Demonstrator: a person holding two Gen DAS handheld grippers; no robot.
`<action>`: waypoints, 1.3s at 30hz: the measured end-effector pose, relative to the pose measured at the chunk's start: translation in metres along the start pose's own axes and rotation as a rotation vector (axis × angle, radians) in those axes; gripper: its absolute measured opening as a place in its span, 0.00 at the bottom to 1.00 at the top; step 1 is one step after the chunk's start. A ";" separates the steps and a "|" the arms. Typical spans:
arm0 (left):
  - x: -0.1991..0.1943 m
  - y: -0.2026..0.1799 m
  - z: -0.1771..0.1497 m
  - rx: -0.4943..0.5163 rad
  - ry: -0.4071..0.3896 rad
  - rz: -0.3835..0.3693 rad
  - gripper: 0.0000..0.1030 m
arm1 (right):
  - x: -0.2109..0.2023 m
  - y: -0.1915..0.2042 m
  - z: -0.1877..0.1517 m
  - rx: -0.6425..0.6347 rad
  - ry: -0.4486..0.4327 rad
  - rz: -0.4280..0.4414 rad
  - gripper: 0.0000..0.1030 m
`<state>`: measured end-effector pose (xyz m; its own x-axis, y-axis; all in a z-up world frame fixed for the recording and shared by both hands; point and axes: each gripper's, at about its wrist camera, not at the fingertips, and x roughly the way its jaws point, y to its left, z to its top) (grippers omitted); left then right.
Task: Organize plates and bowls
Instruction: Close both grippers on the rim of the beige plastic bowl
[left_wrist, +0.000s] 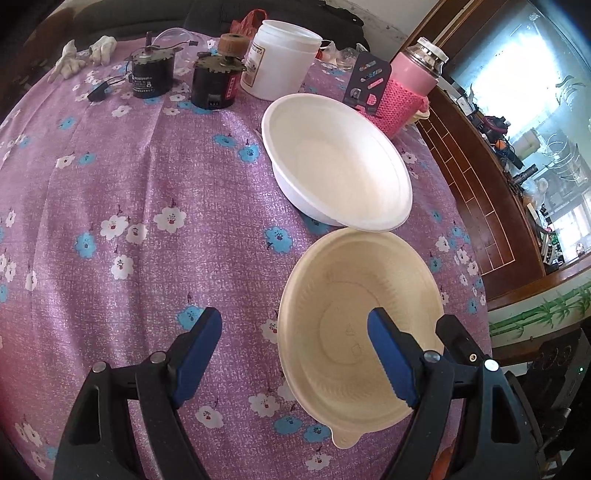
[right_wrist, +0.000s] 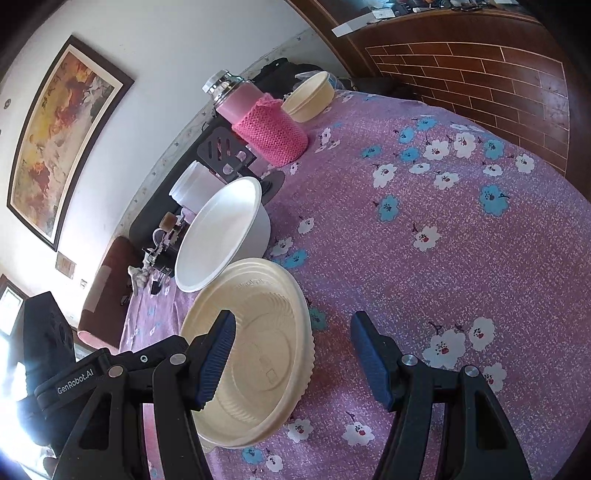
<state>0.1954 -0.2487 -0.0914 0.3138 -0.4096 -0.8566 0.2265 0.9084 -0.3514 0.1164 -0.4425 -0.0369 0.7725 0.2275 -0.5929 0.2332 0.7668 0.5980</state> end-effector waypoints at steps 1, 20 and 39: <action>0.003 -0.001 0.000 0.004 0.006 0.000 0.78 | 0.002 -0.001 0.000 0.005 0.009 0.003 0.67; 0.009 0.009 -0.001 -0.012 -0.010 -0.015 0.45 | 0.020 -0.012 -0.005 0.075 0.082 0.035 0.52; 0.005 0.002 -0.005 0.029 -0.028 -0.011 0.09 | 0.025 -0.010 -0.009 0.039 0.090 0.000 0.15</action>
<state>0.1931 -0.2484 -0.0986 0.3368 -0.4223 -0.8415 0.2567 0.9011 -0.3495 0.1283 -0.4387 -0.0624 0.7167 0.2815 -0.6381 0.2575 0.7435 0.6172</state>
